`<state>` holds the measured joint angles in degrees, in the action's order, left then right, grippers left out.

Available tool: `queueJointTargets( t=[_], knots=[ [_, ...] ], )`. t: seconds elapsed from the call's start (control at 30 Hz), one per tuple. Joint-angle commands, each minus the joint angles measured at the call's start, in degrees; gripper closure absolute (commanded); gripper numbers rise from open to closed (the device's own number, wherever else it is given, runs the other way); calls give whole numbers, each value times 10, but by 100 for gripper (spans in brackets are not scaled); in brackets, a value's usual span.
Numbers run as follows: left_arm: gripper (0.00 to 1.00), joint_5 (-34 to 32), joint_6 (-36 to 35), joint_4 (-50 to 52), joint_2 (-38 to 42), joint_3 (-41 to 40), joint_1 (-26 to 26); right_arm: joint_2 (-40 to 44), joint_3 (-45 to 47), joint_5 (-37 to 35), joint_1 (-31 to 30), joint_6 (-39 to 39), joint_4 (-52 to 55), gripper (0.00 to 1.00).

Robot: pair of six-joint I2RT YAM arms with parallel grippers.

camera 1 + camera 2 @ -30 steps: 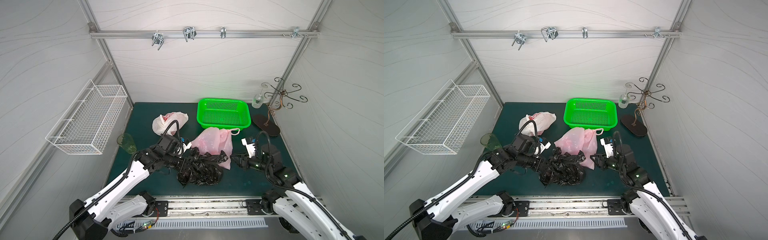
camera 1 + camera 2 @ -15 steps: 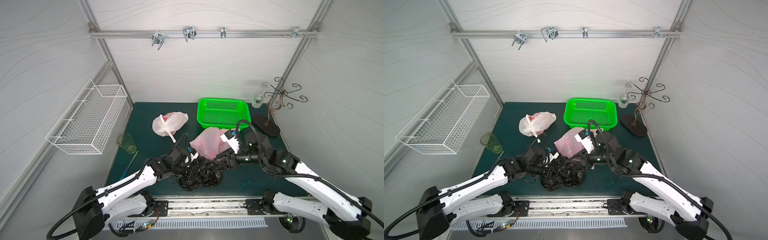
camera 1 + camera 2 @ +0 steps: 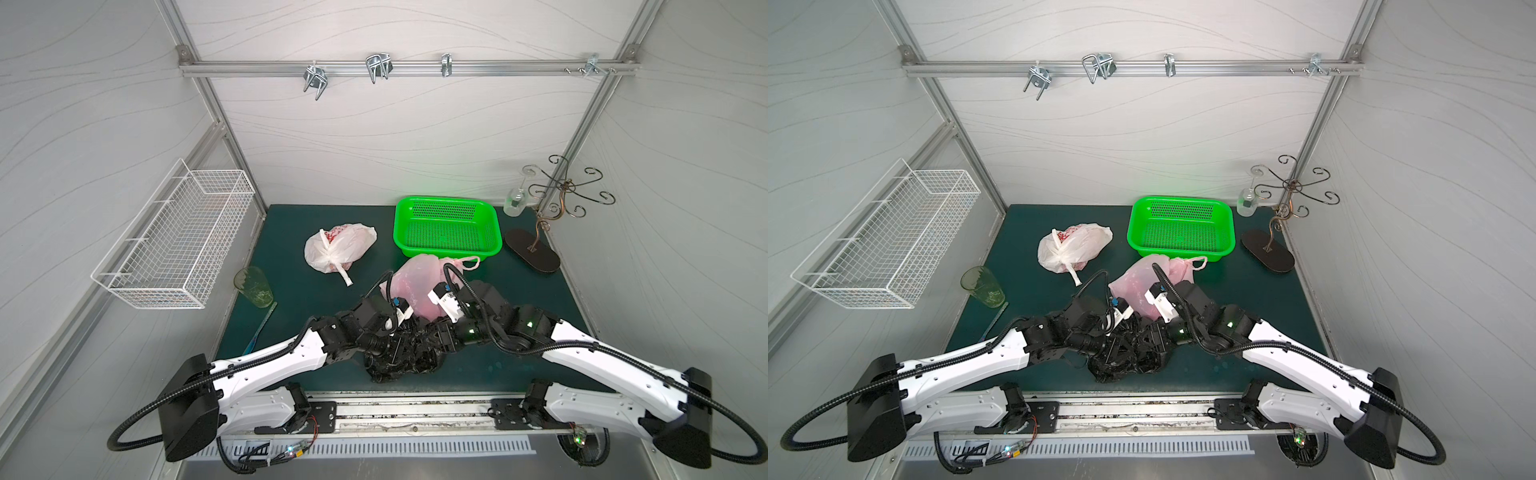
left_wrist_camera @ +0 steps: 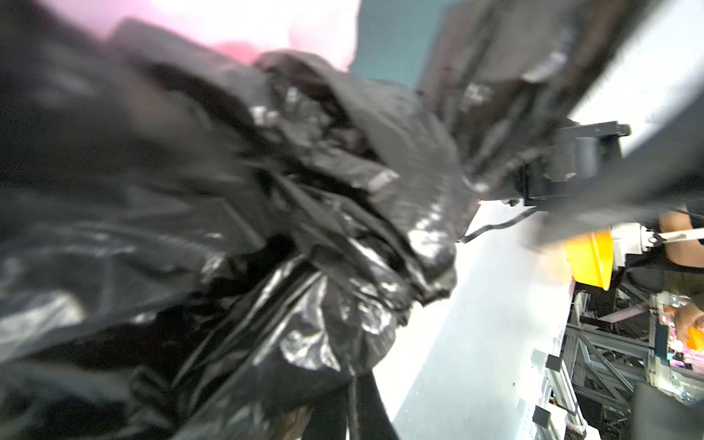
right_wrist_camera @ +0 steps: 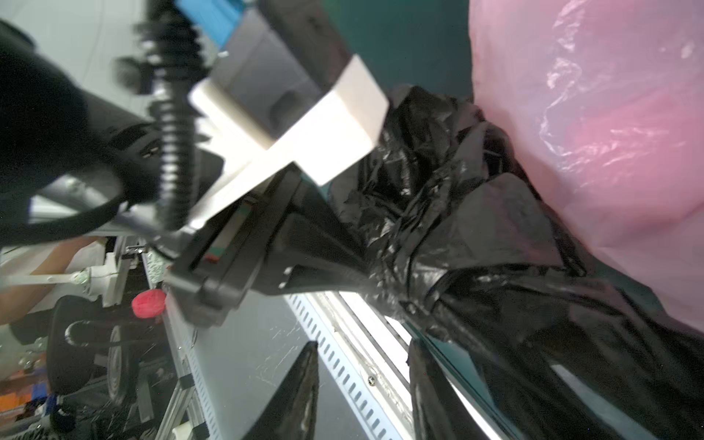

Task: Untie the knot of a plastic bag & take out the apple
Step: Untie the plastic bag at the center of the board.

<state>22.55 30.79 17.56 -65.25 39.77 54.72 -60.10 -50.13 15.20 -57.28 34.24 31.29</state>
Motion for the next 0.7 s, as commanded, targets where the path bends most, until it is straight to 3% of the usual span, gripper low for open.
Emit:
queueJointTargets(
  t=[0.0, 0.33, 0.43, 0.57, 0.67],
  knots=[
    [100, -17, 16, -31, -3, 31, 16, -23, 7, -45, -3, 6, 1, 58],
    [100, -21, 17, -36, 2, 31, 34, -66, -11, -99, -16, -11, 8, 59],
    [100, -20, 18, -37, 3, 28, 36, -70, -14, -119, -24, -11, 8, 70],
    [100, -22, 18, -35, 7, 17, 37, -58, -16, -143, -25, -9, 9, 97],
    [100, -30, 19, -34, 13, -3, 38, -39, -22, -152, -17, -13, 23, 100]
  ],
)
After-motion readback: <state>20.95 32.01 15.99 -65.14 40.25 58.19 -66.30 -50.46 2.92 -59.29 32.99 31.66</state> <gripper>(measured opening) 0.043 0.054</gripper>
